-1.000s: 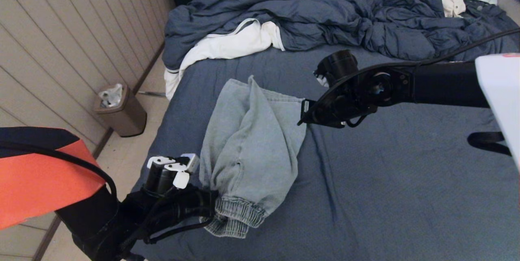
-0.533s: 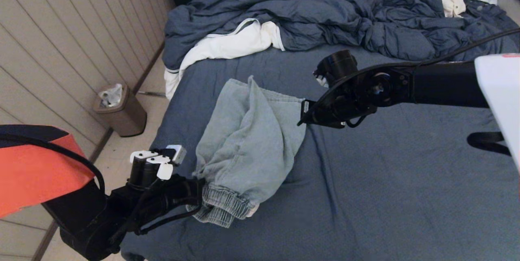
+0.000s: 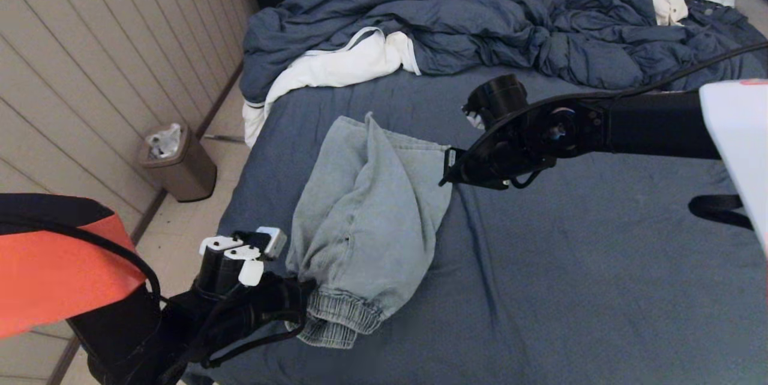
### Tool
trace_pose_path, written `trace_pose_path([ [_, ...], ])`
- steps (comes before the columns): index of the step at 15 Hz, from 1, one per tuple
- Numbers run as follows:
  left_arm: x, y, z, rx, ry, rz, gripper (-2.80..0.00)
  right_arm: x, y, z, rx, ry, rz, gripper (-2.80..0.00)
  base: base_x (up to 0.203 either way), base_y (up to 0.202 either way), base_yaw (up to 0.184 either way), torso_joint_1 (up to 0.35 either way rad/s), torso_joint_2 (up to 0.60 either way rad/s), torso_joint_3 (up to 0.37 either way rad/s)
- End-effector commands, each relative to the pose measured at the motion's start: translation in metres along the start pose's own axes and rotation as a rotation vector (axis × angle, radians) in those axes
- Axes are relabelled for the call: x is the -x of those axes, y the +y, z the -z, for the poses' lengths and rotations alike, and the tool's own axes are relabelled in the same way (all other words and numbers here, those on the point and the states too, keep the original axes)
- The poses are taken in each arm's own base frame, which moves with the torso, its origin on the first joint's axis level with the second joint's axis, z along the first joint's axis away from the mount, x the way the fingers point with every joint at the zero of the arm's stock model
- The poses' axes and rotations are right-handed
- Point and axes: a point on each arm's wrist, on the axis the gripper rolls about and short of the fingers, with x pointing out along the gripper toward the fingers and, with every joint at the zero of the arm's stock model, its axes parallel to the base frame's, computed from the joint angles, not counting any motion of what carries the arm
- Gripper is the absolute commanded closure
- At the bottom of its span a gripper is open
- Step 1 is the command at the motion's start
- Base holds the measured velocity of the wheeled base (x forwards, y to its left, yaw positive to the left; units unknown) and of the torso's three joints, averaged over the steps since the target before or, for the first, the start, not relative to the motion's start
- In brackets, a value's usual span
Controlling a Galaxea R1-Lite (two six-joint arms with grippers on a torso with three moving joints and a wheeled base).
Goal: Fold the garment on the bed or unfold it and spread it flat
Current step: Fold the blue shorts
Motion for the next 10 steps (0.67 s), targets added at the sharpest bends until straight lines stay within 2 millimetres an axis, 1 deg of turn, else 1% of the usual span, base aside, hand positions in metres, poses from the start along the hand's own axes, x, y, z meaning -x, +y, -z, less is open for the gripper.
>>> trace_pose_path([
  [1, 0.0052, -0.0154, 0.0035, -0.024, -0.015, 0.028, -2.80, -0.0001, -0.0003, 0.0008, 0.003, 0.005, 0.002, 0.00, 0.000, 0.000, 0.000, 0.000, 0.00, 0.000],
  [3, 0.0077, -0.0251, 0.0035, -0.037, -0.045, 0.022, -2.80, -0.0004, -0.0004, 0.0012, 0.005, 0.006, 0.003, 0.00, 0.000, 0.000, 0.000, 0.000, 0.00, 0.000],
  [6, 0.0043, -0.0242, 0.0068, -0.040, -0.053, 0.016, -2.80, -0.0006, 0.0000, 0.0018, 0.007, 0.008, 0.003, 0.00, 0.000, 0.000, 0.000, 0.000, 0.00, 0.000],
  [10, 0.0042, -0.0206, 0.0031, -0.039, -0.089, -0.029, -2.80, -0.0008, -0.0001, 0.0021, 0.008, 0.009, 0.003, 0.00, 0.000, 0.000, 0.000, 0.000, 0.00, 0.000],
])
